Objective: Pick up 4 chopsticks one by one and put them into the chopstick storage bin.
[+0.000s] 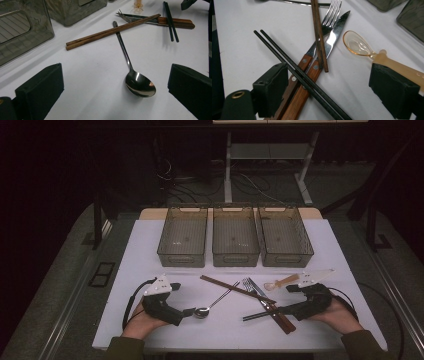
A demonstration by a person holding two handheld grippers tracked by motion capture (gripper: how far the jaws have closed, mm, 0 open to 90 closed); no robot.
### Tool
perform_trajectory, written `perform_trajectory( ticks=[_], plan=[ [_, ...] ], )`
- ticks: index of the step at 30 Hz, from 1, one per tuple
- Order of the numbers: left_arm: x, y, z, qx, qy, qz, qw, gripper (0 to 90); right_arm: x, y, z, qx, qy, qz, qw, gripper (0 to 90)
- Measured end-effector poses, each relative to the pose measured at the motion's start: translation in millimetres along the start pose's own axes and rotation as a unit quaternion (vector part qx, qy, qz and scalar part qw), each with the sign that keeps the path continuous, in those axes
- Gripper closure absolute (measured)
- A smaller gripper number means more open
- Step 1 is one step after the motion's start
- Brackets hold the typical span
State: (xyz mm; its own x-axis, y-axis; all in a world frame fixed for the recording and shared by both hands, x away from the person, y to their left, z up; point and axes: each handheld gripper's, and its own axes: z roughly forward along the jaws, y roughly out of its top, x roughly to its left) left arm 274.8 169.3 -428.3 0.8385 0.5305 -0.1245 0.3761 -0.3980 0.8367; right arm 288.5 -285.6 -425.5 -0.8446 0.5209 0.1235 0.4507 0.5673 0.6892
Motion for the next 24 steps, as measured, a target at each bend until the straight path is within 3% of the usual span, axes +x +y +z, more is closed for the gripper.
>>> perform_trajectory(
  ticks=[5,16,24],
  plan=[
    [-0.6,-0.1,0.5,0.002,-0.002,0.002,1.0,0.0,-2.1,1.3,3.0,0.015,0.021,-0.006,0.9997,25.8],
    [-1.1,0.5,1.2,0.003,-0.004,0.005,1.0,0.0,-5.0,-2.2,-0.3,0.028,0.025,-0.01,0.9992,40.9],
    [-1.5,0.6,1.6,0.007,-0.005,0.007,0.9999,0.0,-4.8,-4.3,1.3,0.044,0.026,-0.021,0.9985,47.1]
  ],
)
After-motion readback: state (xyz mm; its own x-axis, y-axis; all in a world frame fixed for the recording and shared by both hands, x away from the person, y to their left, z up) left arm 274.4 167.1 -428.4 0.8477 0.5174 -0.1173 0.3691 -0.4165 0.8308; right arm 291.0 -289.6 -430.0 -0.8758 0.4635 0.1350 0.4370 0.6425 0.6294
